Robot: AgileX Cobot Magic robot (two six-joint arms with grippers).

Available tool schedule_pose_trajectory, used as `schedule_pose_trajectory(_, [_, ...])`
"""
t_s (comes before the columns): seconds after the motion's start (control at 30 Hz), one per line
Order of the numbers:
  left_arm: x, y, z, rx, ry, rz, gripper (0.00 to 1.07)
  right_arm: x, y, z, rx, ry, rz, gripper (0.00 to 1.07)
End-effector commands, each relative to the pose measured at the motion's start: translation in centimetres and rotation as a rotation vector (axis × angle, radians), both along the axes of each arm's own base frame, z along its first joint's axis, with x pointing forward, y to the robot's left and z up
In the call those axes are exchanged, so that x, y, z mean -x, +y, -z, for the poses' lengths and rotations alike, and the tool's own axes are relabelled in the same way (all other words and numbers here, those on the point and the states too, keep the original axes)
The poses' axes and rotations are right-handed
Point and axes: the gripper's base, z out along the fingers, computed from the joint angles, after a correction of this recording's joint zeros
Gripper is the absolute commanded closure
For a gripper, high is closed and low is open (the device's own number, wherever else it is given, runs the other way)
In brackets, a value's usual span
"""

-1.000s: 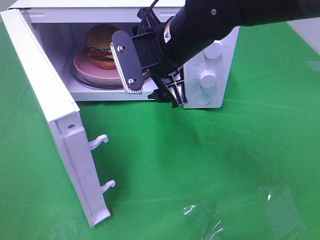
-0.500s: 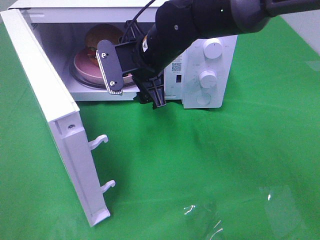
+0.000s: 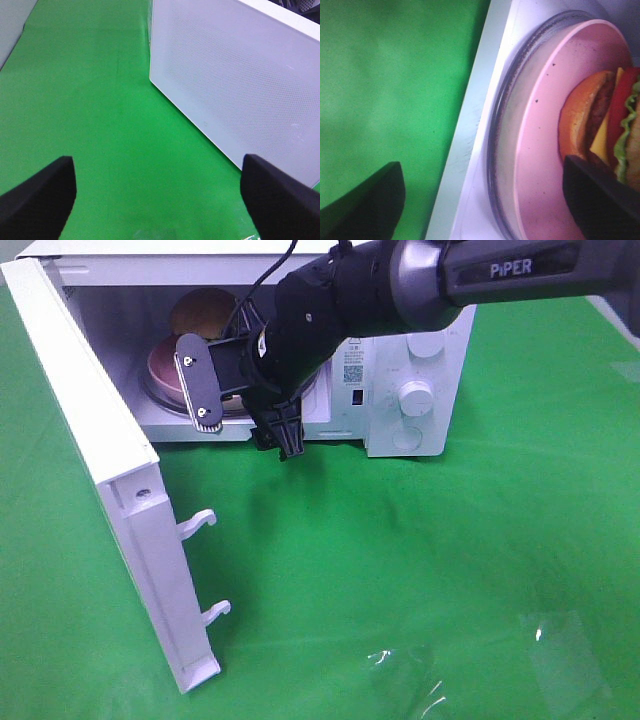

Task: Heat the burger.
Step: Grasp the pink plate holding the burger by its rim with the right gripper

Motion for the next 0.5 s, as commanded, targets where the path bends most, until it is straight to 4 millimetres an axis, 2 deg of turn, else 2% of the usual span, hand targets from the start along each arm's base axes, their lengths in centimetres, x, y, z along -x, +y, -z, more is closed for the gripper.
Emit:
schedule_pose_trajectory(0.03, [0.2, 0.0, 0.1, 0.000, -0.019, 0.000, 0.25, -0.8, 0.4, 0.6, -0.002, 0.007, 0.014, 0.26])
schedule_pose_trajectory(0.5, [0.2, 0.1, 0.1, -0.001, -0.019, -0.006, 0.25, -2.9, 1.5, 2.3, -0.010, 0.019, 0.039, 0.28])
